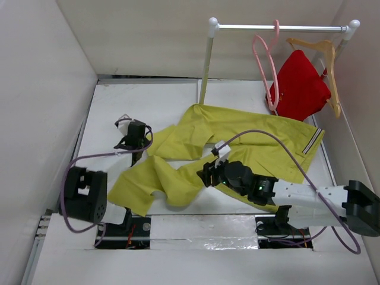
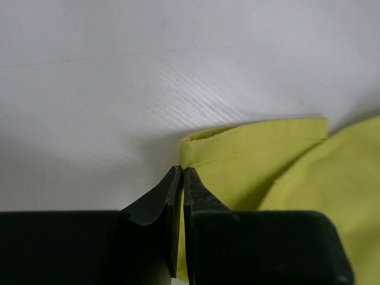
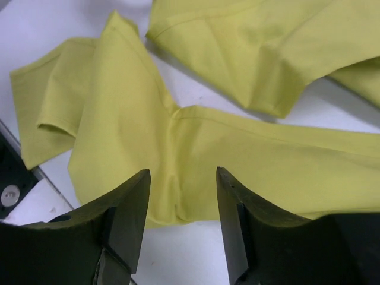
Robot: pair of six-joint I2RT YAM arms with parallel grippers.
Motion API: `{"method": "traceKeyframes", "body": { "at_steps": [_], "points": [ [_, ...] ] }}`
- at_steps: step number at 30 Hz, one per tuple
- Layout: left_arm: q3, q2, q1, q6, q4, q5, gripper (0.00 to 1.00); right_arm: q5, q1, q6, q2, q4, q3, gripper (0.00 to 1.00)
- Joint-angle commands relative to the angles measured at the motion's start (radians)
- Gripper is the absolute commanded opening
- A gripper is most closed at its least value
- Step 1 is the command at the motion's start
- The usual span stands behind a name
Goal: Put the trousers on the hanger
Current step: Flatten out the trousers at the center of the board.
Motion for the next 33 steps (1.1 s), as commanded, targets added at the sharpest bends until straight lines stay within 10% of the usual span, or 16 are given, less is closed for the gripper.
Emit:
{"method": "traceKeyframes", "body": {
  "at_steps": [1,7,18,33],
  "points": [
    [0.05,-0.236,0.002,-0.024,-0.013,0.003,0.0,0.111,-0.025,-0.041,-0.102,-0.044,0.045,0.58],
    [0.259,-0.515,0.002,0.04,-0.176,-0.075,0.0,0.085,-0.131,-0.067,-0.237,-0.082,0.032,0.59],
    [0.851,-0.495,0.085,0.24,-0.528,-0.2,0.0,0.048,-0.199,-0.098,-0.371,-0.142,0.037,0.6],
    [0.882,-0.219,0.152,0.43,-0.55,-0.488,0.0,0.021,-0.308,-0.122,-0.36,-0.203,0.103,0.6]
  ]
}}
